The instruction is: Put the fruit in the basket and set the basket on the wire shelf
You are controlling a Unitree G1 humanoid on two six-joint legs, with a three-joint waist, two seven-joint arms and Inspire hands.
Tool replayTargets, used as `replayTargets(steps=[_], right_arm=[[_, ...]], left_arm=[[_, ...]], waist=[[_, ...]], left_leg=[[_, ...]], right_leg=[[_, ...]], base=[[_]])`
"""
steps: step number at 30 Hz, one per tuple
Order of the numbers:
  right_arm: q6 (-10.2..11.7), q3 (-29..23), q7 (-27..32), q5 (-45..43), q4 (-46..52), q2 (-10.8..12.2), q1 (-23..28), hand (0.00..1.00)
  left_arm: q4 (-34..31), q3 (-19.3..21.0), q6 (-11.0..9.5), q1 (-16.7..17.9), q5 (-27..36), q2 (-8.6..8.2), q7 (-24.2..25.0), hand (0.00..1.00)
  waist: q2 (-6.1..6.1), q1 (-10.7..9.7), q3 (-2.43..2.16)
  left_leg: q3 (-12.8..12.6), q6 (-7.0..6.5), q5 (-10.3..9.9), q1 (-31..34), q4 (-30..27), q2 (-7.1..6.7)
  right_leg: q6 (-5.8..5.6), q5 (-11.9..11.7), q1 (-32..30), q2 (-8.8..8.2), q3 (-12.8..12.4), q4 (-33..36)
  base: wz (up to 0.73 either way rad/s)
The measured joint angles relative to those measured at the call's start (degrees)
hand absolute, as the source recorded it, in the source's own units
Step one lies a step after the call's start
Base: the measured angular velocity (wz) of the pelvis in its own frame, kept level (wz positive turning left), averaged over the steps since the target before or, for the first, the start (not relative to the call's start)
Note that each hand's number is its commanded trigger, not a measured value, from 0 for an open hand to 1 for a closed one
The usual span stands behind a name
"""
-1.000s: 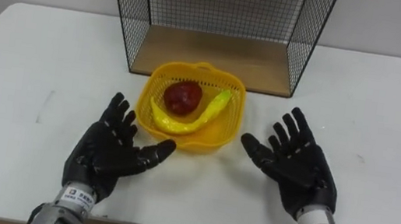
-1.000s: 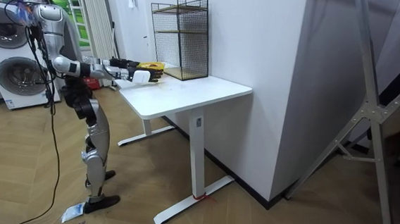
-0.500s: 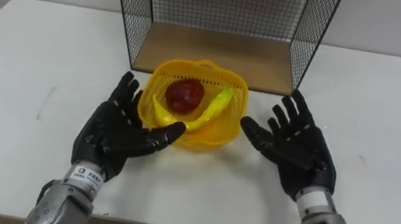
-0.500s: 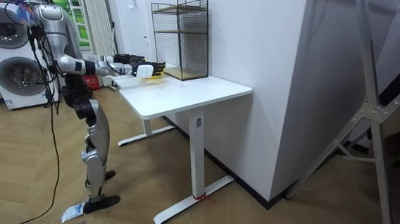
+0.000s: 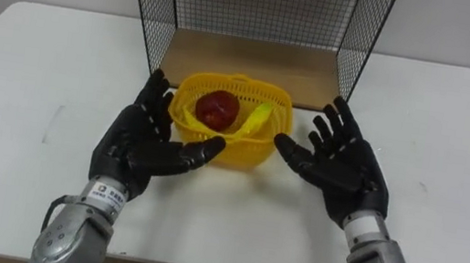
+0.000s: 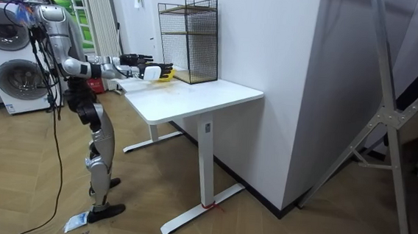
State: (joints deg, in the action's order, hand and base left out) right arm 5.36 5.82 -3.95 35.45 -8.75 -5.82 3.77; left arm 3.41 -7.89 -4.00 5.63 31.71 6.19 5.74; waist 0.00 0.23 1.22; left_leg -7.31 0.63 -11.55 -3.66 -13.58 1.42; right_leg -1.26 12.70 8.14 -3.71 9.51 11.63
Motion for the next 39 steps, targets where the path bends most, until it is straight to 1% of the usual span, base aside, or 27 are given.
replayTargets(steps=[4,6,9,10,13,16,21,24,27,39], right_arm=[[0.0,0.65,-0.01,-0.47,-0.02,0.01,-0.04,0.0],[-0.05,0.93,-0.16,-1.91,-0.07,0.02,-0.07,0.0],[-0.06,1.07,-0.76,-2.31,-0.12,0.03,-0.12,0.0],[-0.06,1.18,-0.78,-2.27,-0.12,0.03,-0.13,0.0],[-0.46,1.96,-0.79,-2.36,-0.23,0.1,-0.13,0.0],[-0.56,2.66,-0.84,-2.3,-0.61,0.28,-0.17,0.0],[-0.52,3.68,-0.89,-2.02,-3.59,0.38,-2.07,0.0],[-0.52,4.36,-0.9,-2.02,-6.36,0.34,-3.59,0.0],[-0.52,4.76,-0.88,-2.02,-6.51,0.31,-3.61,0.0],[-0.28,5.8,-0.37,-2.4,-8.37,0.48,-4.76,0.0]], left_arm=[[0.02,-0.2,0.0,0.0,-0.34,-0.06,0.0,0.0],[0.32,-0.2,0.0,-0.05,-1.06,-0.5,0.02,0.0],[2.66,-0.34,0.03,-0.33,-0.99,-1.22,0.29,0.0],[3.28,-0.38,0.09,-0.34,-0.96,-1.21,0.64,0.0],[4.79,-1.2,1.74,-0.34,-0.98,-1.16,1.85,0.0],[4.79,-2.07,1.87,-0.37,-0.92,-1.24,2.83,0.0],[5.74,-3.3,1.97,-0.39,-0.51,-1.24,3.6,0.0],[6.25,-3.69,1.89,-0.65,0.18,-1.0,3.61,0.0],[6.45,-3.78,1.74,-0.72,0.19,-0.99,3.61,0.0],[6.45,-4.12,1.44,-0.92,0.24,-1.06,3.6,0.0]], waist=[[0.05,-0.09,0.02],[0.14,-0.09,0.06],[0.26,-0.01,0.06],[0.26,-0.02,0.06],[0.16,-0.12,0.12],[0.0,-0.12,0.22],[-0.37,-0.44,0.41],[-0.74,-0.64,0.33],[-1.0,-0.63,0.28],[-1.25,-0.65,0.22]], left_leg=[[-0.01,0.0,0.0,-0.04,0.06,0.01],[-0.02,0.0,0.0,0.0,0.13,0.01],[-0.02,0.0,0.0,-0.02,0.14,0.02],[-0.02,0.0,0.0,-0.03,0.13,0.02],[-0.08,0.0,0.0,-0.01,0.04,0.02],[-0.09,0.0,0.0,-0.01,0.0,0.01],[-0.05,-0.01,0.01,-0.19,-0.08,0.01],[-0.04,-0.02,0.02,-0.29,-0.1,0.0],[-0.03,-0.03,0.02,-0.35,-0.11,-0.01],[-0.07,-0.03,0.02,-0.1,-0.16,0.0]], right_leg=[[0.0,0.0,-0.22,-0.01,-0.01,0.0],[0.0,0.0,-0.27,-0.02,0.01,0.03],[0.0,0.0,-0.27,-0.03,0.02,0.04],[0.0,0.0,-0.27,-0.03,0.02,0.05],[0.0,0.0,-0.29,-0.05,0.01,0.08],[0.0,0.0,-0.26,-0.05,0.01,0.07],[0.0,0.0,0.04,-0.04,0.04,0.05],[0.0,0.0,0.1,-0.06,0.05,0.06],[0.0,0.0,0.15,-0.07,0.06,0.06],[0.0,0.0,-0.15,-0.05,0.07,0.09]], base=[[0.0],[0.0],[0.0],[0.0],[0.0],[0.0],[0.0],[0.0],[0.0],[0.0]])
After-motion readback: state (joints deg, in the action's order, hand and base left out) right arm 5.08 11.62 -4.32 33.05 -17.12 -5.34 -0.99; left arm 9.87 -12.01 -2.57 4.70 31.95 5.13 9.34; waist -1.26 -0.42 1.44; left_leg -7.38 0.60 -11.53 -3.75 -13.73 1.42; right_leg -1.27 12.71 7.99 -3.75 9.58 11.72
